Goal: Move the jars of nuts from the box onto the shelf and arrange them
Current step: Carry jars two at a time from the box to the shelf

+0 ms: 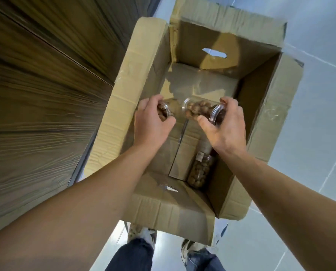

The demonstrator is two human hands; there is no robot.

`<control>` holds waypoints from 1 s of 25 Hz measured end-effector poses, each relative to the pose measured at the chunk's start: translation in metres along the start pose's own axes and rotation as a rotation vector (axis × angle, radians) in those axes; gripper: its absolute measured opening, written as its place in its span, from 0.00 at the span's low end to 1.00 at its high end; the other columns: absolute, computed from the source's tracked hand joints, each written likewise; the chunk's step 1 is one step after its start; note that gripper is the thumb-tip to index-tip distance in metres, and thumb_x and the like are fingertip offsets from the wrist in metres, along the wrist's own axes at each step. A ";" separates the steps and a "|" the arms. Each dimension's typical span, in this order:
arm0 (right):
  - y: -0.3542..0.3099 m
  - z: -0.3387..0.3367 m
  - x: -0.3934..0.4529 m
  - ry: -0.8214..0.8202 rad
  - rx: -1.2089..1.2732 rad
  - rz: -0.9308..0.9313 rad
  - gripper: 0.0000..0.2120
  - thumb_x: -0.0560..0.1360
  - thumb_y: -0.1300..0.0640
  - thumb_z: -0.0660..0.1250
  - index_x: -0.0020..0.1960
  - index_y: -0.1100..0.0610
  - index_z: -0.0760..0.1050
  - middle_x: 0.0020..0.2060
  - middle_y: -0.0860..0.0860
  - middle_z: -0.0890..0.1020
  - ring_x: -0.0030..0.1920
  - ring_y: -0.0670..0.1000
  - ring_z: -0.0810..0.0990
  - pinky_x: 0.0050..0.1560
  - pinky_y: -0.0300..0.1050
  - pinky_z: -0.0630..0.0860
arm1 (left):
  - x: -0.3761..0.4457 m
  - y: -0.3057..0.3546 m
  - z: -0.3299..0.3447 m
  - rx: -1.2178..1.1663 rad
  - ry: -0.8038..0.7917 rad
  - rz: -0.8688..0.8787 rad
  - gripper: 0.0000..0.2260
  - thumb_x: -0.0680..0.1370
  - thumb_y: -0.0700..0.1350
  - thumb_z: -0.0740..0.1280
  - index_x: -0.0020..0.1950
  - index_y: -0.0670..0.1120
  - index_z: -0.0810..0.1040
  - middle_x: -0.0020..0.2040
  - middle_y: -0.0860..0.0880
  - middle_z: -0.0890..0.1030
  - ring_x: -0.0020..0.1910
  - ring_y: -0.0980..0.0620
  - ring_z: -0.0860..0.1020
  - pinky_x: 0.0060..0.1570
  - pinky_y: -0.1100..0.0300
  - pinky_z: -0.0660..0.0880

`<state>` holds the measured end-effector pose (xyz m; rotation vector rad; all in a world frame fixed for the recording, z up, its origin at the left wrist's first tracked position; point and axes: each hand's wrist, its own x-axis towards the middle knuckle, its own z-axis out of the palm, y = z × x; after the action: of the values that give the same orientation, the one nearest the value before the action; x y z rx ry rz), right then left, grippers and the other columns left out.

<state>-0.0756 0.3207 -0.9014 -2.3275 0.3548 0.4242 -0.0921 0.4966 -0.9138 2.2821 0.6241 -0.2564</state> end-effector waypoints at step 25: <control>-0.163 -0.584 -0.409 0.538 -0.088 0.232 0.34 0.66 0.53 0.75 0.69 0.50 0.66 0.63 0.52 0.70 0.56 0.57 0.77 0.56 0.51 0.73 | -0.330 0.528 -0.292 0.214 -0.573 1.199 0.27 0.66 0.46 0.75 0.64 0.52 0.76 0.63 0.51 0.75 0.59 0.48 0.76 0.59 0.49 0.74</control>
<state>-0.2708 0.0729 -0.2417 -2.4700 0.8837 -0.0925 -0.1090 0.2660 -0.2659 2.2092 -1.0824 -0.3467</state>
